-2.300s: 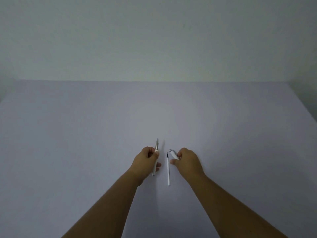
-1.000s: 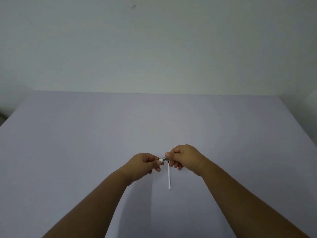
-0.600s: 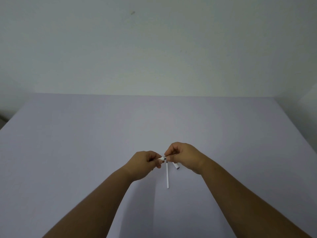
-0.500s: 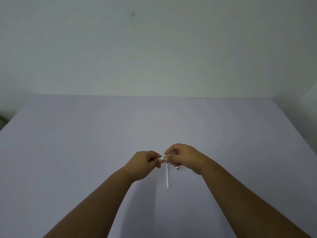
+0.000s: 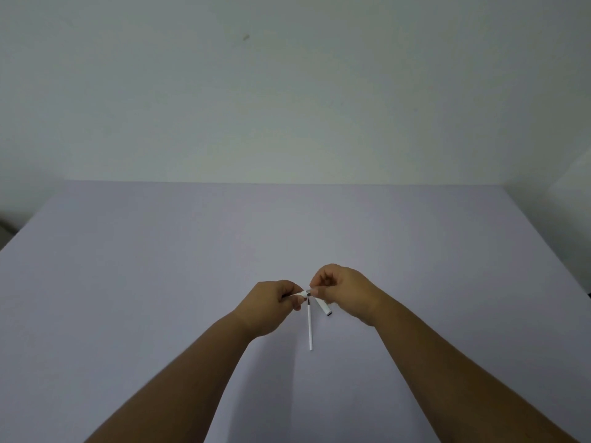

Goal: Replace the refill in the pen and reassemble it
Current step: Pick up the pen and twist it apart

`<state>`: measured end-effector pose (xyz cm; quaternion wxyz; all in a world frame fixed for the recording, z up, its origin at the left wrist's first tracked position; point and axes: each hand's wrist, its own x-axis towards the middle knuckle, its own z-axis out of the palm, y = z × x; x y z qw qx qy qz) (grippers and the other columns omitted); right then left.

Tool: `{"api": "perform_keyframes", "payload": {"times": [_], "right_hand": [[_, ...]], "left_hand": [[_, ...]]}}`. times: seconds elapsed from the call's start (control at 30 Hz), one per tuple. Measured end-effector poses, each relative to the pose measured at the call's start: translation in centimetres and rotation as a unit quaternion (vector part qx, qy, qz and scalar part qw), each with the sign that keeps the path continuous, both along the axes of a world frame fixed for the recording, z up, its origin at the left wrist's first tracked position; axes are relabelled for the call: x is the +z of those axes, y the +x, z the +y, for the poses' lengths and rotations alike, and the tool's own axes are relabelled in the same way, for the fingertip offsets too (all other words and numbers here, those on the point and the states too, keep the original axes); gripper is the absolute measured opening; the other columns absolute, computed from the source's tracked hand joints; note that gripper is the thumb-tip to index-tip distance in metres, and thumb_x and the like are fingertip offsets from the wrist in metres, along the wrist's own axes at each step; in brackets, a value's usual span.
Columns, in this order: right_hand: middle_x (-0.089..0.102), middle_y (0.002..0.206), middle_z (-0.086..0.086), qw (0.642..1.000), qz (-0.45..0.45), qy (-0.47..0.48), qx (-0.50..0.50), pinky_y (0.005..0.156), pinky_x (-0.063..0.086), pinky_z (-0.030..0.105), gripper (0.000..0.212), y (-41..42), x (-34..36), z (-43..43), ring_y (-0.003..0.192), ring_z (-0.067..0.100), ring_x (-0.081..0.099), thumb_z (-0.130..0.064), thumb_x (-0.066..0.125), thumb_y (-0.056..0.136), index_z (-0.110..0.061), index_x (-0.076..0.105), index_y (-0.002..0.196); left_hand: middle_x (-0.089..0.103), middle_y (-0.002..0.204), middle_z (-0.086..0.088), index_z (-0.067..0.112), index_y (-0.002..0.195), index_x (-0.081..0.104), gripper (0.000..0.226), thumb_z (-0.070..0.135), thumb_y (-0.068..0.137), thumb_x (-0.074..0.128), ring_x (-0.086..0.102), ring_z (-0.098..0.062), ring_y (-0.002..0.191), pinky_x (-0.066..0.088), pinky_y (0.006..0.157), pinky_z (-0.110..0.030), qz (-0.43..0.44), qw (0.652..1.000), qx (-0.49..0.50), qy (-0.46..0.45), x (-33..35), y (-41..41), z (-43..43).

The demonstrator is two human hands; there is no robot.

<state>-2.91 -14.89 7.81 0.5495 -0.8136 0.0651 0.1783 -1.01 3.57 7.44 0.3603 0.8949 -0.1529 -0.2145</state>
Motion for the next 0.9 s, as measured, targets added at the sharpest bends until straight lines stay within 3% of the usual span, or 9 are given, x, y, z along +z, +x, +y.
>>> {"api": "perform_keyframes", "payload": {"times": [0.07, 0.17, 0.3, 0.43, 0.53, 0.6, 0.7, 0.77, 0.9], "right_hand": [[0.067, 0.088, -0.002, 1.000, 0.006, 0.021, 0.007, 0.084, 0.053, 0.034, 0.008, -0.2, 0.1, 0.1, 0.083, 0.015, 0.063, -0.020, 0.067, 0.083, -0.026, 0.064, 0.088], [0.070, 0.079, 0.000, 0.999, 0.031, 0.001, -0.005, 0.076, 0.056, 0.034, 0.023, 0.0, 0.4, 0.3, 0.068, 0.014, 0.063, -0.039, 0.062, 0.085, -0.017, 0.067, 0.084], [0.067, 0.082, -0.001, 1.000, -0.001, 0.004, 0.005, 0.082, 0.054, 0.034, 0.007, 0.0, 0.5, 0.3, 0.078, 0.014, 0.062, -0.016, 0.066, 0.081, -0.022, 0.066, 0.084], [0.070, 0.083, 0.003, 0.999, 0.031, 0.017, -0.001, 0.068, 0.054, 0.029, 0.019, -0.1, 0.9, 0.6, 0.071, 0.015, 0.063, -0.037, 0.066, 0.081, -0.019, 0.066, 0.087], [0.067, 0.076, -0.002, 1.000, 0.006, 0.009, -0.009, 0.072, 0.054, 0.030, 0.006, 0.0, 0.8, 0.6, 0.068, 0.012, 0.061, -0.024, 0.064, 0.084, -0.022, 0.066, 0.079], [0.066, 0.084, -0.004, 1.000, -0.004, 0.018, -0.004, 0.075, 0.053, 0.028, 0.012, -0.1, 0.6, 0.5, 0.076, 0.011, 0.062, -0.018, 0.069, 0.079, -0.027, 0.063, 0.085], [0.068, 0.081, -0.003, 0.999, 0.021, 0.038, -0.033, 0.069, 0.054, 0.026, 0.016, -0.2, 0.8, 0.4, 0.070, 0.011, 0.064, -0.036, 0.068, 0.080, -0.022, 0.064, 0.085], [0.068, 0.079, 0.000, 0.998, 0.010, 0.031, -0.048, 0.072, 0.056, 0.028, 0.012, -0.2, 0.6, 0.2, 0.068, 0.011, 0.063, -0.031, 0.064, 0.084, -0.020, 0.065, 0.080], [0.066, 0.092, 0.000, 0.997, 0.003, 0.059, -0.040, 0.076, 0.054, 0.025, 0.016, -0.2, 0.5, 0.0, 0.086, 0.017, 0.064, -0.017, 0.071, 0.078, -0.026, 0.063, 0.089]], "left_hand": [[0.063, 0.077, 0.003, 0.019, 0.084, 0.069, 0.022, 0.028, 0.092, 0.051, 0.044, -0.007, 0.055, 0.035, 0.055, -0.019, -0.002, 1.000, 0.001, 0.006, 0.1, 0.0, 0.0], [0.063, 0.076, 0.001, 0.018, 0.086, 0.069, 0.022, 0.029, 0.093, 0.050, 0.045, -0.009, 0.056, 0.037, 0.056, -0.020, 0.002, 1.000, 0.003, 0.003, 0.2, -0.1, 0.2], [0.058, 0.070, 0.006, 0.019, 0.085, 0.069, 0.021, 0.028, 0.092, 0.051, 0.042, -0.006, 0.053, 0.034, 0.053, -0.018, -0.005, 1.000, 0.004, 0.002, 0.6, -0.1, 0.1], [0.056, 0.066, 0.011, 0.019, 0.082, 0.067, 0.022, 0.027, 0.093, 0.050, 0.043, -0.006, 0.052, 0.032, 0.052, -0.017, -0.013, 1.000, 0.005, 0.004, 1.2, 0.0, 0.1], [0.055, 0.066, 0.010, 0.017, 0.085, 0.068, 0.021, 0.026, 0.092, 0.051, 0.042, -0.006, 0.052, 0.032, 0.052, -0.018, -0.014, 1.000, 0.005, 0.002, 1.4, 0.0, -0.1], [0.055, 0.067, 0.008, 0.017, 0.084, 0.068, 0.021, 0.025, 0.092, 0.050, 0.041, -0.007, 0.052, 0.031, 0.052, -0.019, -0.018, 1.000, 0.005, 0.004, 1.5, 0.0, -0.1], [0.056, 0.068, 0.005, 0.018, 0.082, 0.067, 0.021, 0.026, 0.092, 0.051, 0.040, -0.007, 0.051, 0.033, 0.053, -0.020, -0.018, 1.000, 0.003, 0.000, 1.6, 0.1, -0.2], [0.052, 0.063, 0.008, 0.021, 0.078, 0.065, 0.020, 0.027, 0.092, 0.051, 0.039, -0.007, 0.050, 0.031, 0.051, -0.019, -0.016, 1.000, 0.003, -0.001, 1.6, 0.1, -0.2], [0.051, 0.061, 0.009, 0.024, 0.076, 0.064, 0.020, 0.028, 0.091, 0.052, 0.039, -0.007, 0.050, 0.031, 0.051, -0.018, -0.020, 1.000, 0.002, 0.001, 1.5, 0.2, -0.5]]}}
